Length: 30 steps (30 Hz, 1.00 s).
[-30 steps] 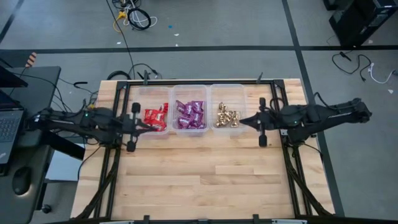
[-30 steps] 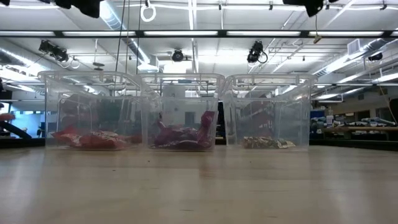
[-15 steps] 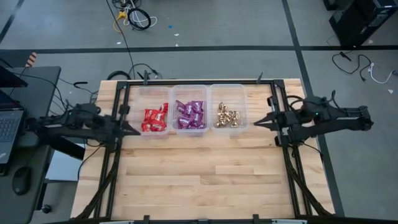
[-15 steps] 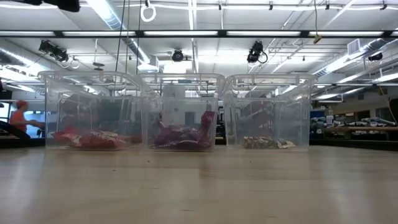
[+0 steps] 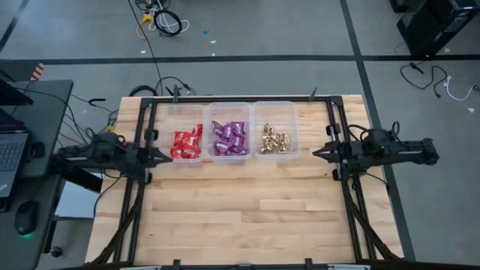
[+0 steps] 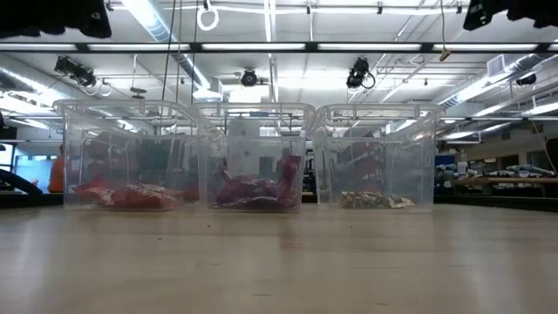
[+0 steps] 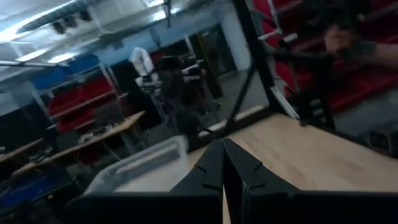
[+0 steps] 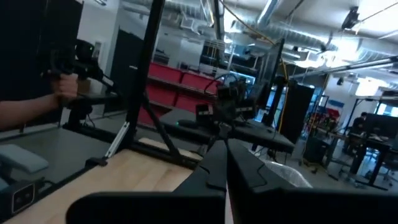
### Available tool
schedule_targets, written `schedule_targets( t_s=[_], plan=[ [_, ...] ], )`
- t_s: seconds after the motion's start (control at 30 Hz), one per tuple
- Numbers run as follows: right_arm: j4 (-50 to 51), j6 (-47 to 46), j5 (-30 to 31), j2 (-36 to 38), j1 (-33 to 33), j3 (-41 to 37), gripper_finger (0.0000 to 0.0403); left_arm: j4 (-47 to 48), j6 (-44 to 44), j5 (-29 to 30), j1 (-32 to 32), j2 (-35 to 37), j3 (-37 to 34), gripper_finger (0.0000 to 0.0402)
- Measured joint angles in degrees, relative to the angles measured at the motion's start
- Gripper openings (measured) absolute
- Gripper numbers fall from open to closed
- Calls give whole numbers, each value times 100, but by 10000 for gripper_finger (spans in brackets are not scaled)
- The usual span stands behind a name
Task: Sort candy
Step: Return to Home Position
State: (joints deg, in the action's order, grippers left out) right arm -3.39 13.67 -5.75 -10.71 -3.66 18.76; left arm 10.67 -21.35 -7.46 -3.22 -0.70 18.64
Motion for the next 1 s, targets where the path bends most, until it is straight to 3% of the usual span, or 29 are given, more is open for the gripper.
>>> schedule_targets(
  t_s=[0.17,0.3,0.67,0.9,1.0],
  plan=[
    [-162,-100,-31,605,0,-414,0,-902,6,-264,0,18,-482,0],
    [-200,-166,-136,1073,0,-803,0,-1042,90,-344,0,6,-727,0],
    [-899,-548,-33,1054,14,-1853,0,-854,97,-301,0,12,-774,0],
    [-889,-595,135,1004,15,-1842,0,-829,311,-652,0,15,-781,0],
    [-868,-592,122,1001,14,-1842,0,-1488,391,-699,-9,18,-1194,0]
  ],
)
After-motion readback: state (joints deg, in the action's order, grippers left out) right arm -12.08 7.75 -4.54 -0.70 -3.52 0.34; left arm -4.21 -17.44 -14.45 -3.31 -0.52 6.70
